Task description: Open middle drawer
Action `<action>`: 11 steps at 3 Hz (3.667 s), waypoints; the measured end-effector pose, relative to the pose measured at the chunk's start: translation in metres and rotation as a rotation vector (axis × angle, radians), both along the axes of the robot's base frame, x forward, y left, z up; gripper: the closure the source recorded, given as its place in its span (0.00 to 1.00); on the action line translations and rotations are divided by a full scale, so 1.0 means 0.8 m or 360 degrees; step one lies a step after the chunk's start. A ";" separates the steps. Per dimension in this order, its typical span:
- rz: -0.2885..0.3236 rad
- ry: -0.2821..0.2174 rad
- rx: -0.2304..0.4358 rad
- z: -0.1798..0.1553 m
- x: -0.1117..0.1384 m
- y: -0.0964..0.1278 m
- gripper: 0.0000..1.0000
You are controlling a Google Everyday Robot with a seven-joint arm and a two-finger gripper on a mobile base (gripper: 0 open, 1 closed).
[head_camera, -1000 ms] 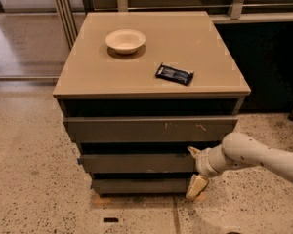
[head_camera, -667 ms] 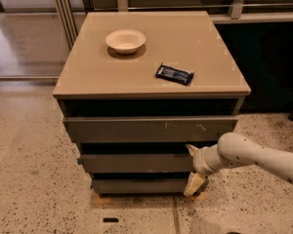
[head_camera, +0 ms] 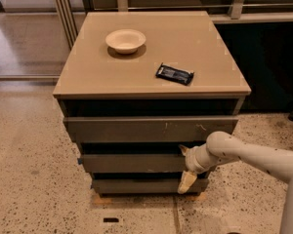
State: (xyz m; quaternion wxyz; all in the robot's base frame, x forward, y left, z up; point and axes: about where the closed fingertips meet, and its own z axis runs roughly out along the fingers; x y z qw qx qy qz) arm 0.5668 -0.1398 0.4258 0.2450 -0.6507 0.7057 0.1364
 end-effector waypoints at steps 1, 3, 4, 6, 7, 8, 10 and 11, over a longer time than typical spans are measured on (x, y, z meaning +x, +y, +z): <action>0.0000 0.0000 0.0000 0.000 0.000 0.000 0.00; 0.0046 0.0091 0.0052 -0.001 -0.006 0.004 0.00; 0.0059 0.0169 0.0073 -0.005 -0.013 0.005 0.00; 0.0080 0.0299 0.0074 -0.011 -0.034 0.006 0.00; 0.0114 0.0341 0.0066 -0.003 -0.052 0.007 0.00; 0.0146 0.0376 0.0068 0.009 -0.076 0.007 0.00; 0.0192 0.0540 0.0097 0.023 -0.156 -0.007 0.00; 0.0199 0.0614 0.0107 0.024 -0.181 -0.013 0.00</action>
Offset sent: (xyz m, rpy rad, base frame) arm -0.0001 0.0009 0.0026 0.0293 0.0402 0.0303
